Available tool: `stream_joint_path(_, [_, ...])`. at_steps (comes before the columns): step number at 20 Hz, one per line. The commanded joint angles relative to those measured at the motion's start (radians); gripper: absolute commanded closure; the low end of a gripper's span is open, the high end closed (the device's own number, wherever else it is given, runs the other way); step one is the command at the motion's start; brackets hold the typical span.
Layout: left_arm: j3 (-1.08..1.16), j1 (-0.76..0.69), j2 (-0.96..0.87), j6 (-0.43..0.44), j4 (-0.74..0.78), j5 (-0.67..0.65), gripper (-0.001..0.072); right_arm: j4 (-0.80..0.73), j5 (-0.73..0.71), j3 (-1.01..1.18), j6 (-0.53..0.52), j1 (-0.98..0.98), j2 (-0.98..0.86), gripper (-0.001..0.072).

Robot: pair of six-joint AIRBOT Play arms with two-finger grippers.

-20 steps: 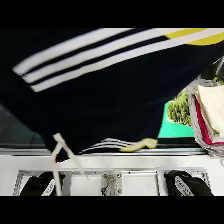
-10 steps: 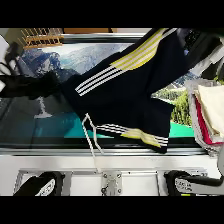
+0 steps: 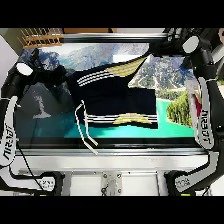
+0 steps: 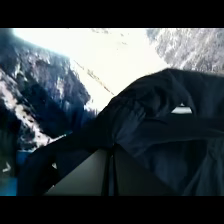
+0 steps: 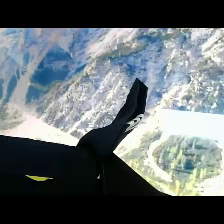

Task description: Fold the clothes and pants, and hang the long-sleeved shirts on hangers.

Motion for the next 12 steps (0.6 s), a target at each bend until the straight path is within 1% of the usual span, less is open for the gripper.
stream_joint_path(1, [0.051,0.038,-0.052,0.049,-0.03,-0.06,0.0703,-0.117,0.167,-0.005,0.008,-0.013,0.035,0.0717])
stream_joint_path(3, [0.038,0.037,-0.022,0.112,-0.029,-0.102,0.0703,-0.196,0.251,-0.043,0.009,-0.012,0.094,0.0717])
stream_joint_path(5, [-0.041,0.017,0.039,0.137,-0.024,-0.1,0.0703,-0.227,0.293,-0.138,0.009,-0.013,0.173,0.0717])
stream_joint_path(7, [-0.17,0.006,0.116,0.136,0.008,-0.059,0.0703,-0.24,0.294,-0.282,0.009,-0.012,0.262,0.0717])
stream_joint_path(9, [-0.298,0.006,0.189,0.14,0.008,-0.031,0.0703,-0.256,0.292,-0.459,0.017,-0.012,0.356,0.0717])
stream_joint_path(12, [-0.447,0.005,0.261,0.185,0.006,-0.027,0.0703,-0.256,0.274,-0.73,0.026,-0.012,0.487,0.0716])
